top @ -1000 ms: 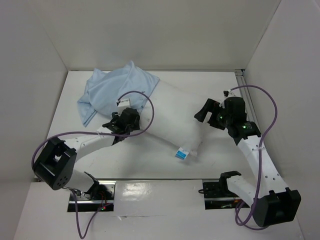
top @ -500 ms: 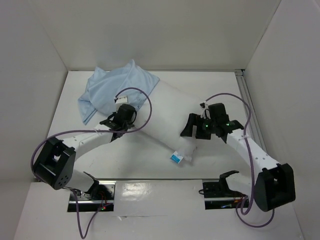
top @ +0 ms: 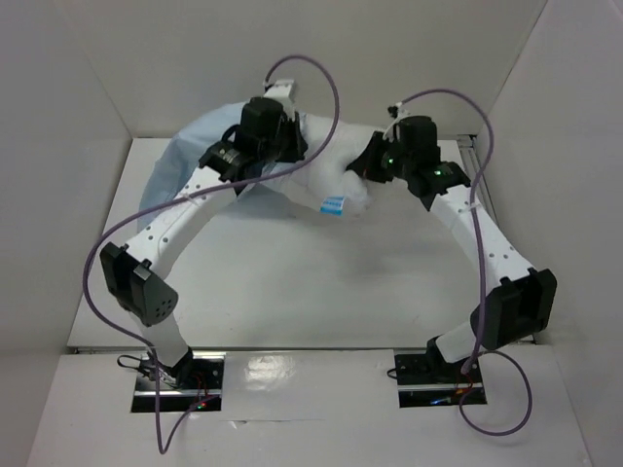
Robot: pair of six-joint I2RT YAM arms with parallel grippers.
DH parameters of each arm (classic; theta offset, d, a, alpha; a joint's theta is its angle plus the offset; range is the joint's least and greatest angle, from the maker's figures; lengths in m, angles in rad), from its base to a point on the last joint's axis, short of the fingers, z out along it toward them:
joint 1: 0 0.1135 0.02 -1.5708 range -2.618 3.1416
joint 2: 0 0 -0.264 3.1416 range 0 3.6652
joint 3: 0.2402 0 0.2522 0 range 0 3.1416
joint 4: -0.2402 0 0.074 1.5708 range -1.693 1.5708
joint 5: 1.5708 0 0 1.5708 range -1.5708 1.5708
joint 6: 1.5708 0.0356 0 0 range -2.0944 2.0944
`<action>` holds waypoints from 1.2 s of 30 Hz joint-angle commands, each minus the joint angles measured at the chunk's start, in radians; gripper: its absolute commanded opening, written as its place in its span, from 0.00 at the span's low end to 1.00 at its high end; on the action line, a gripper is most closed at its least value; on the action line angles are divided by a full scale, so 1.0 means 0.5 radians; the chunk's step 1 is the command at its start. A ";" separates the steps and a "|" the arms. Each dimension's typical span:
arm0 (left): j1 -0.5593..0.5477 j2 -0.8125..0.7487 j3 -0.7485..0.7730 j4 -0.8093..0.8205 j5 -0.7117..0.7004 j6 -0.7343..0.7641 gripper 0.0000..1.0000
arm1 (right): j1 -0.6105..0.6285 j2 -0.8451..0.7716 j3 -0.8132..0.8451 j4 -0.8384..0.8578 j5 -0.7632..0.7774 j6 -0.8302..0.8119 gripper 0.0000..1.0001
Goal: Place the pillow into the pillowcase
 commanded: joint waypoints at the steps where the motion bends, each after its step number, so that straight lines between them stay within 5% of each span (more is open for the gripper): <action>1: -0.212 0.103 0.633 0.143 0.865 -0.017 0.00 | 0.047 -0.116 0.114 0.357 0.016 -0.019 0.00; 5: -0.212 0.128 0.753 0.145 0.954 -0.094 0.00 | -0.008 -0.159 -0.168 0.446 -0.020 0.058 0.00; 13: -0.194 -0.209 -0.024 0.167 0.801 -0.100 0.00 | -0.109 -0.410 -0.717 0.446 0.020 0.058 0.00; 19: -0.249 -0.516 -0.330 0.038 0.838 -0.177 0.00 | -0.137 -0.674 -0.758 0.284 -0.149 0.034 0.00; 23: -0.310 -0.758 -0.354 -0.186 0.676 -0.159 0.00 | -0.137 -0.962 -0.745 -0.072 -0.085 -0.050 0.00; 27: -0.356 -0.875 -0.553 -0.189 0.510 -0.159 0.00 | -0.137 -1.058 -0.935 -0.076 -0.011 -0.034 0.00; 31: -0.356 -0.737 -0.499 -0.189 0.384 -0.085 0.00 | -0.137 -1.015 -1.018 0.209 -0.069 0.104 0.00; 36: -0.356 -0.375 0.169 -0.495 0.424 0.016 0.00 | -0.137 -0.834 -0.609 0.109 -0.168 0.089 0.00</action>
